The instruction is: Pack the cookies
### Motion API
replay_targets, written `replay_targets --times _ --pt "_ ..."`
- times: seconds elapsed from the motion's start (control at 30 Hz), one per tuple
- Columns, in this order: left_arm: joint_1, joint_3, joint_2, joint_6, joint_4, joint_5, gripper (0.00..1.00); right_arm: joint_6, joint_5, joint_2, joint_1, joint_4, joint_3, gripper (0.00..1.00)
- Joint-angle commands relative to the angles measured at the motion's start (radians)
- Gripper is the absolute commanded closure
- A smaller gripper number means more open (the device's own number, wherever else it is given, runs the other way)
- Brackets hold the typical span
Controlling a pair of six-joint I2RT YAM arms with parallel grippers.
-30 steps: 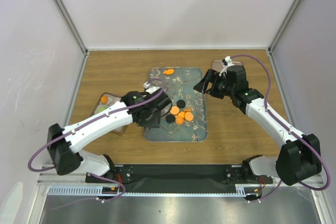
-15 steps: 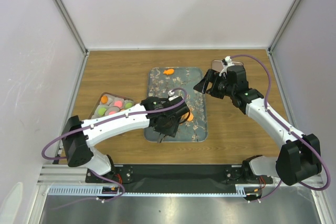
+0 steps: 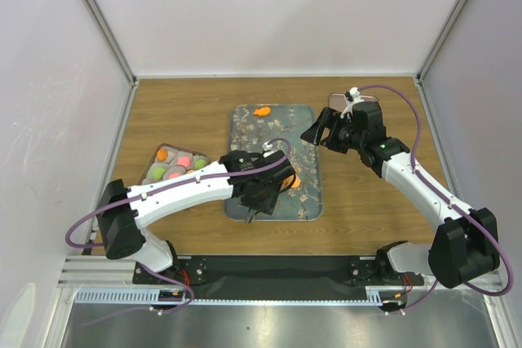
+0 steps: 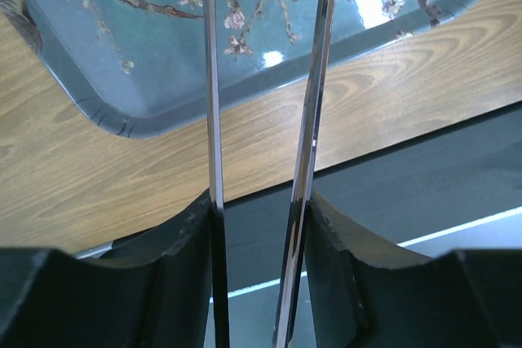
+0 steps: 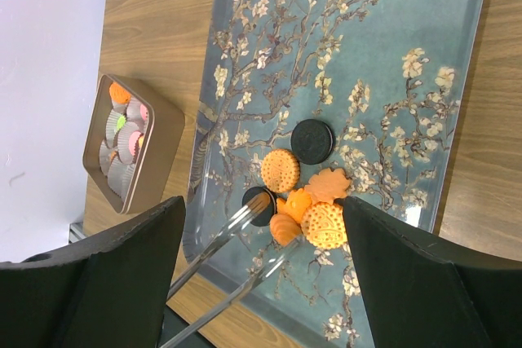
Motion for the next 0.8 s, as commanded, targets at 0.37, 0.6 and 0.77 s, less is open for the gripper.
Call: replay_targets --times 0.37,0.6,0.77 --pt "-0.014 -0.021 0.003 0.015 0.004 0.014 0.52 0.005 -0.01 0.002 0.001 0.025 0.022 0.15" --pt "-0.016 -0.041 0.002 0.019 0.013 0.024 0.52 0.007 -0.01 0.002 0.001 0.027 0.02 0.15" --pt "-0.016 -0.048 0.005 0.026 0.025 0.034 0.52 0.005 -0.007 0.0 0.001 0.025 0.02 0.15"
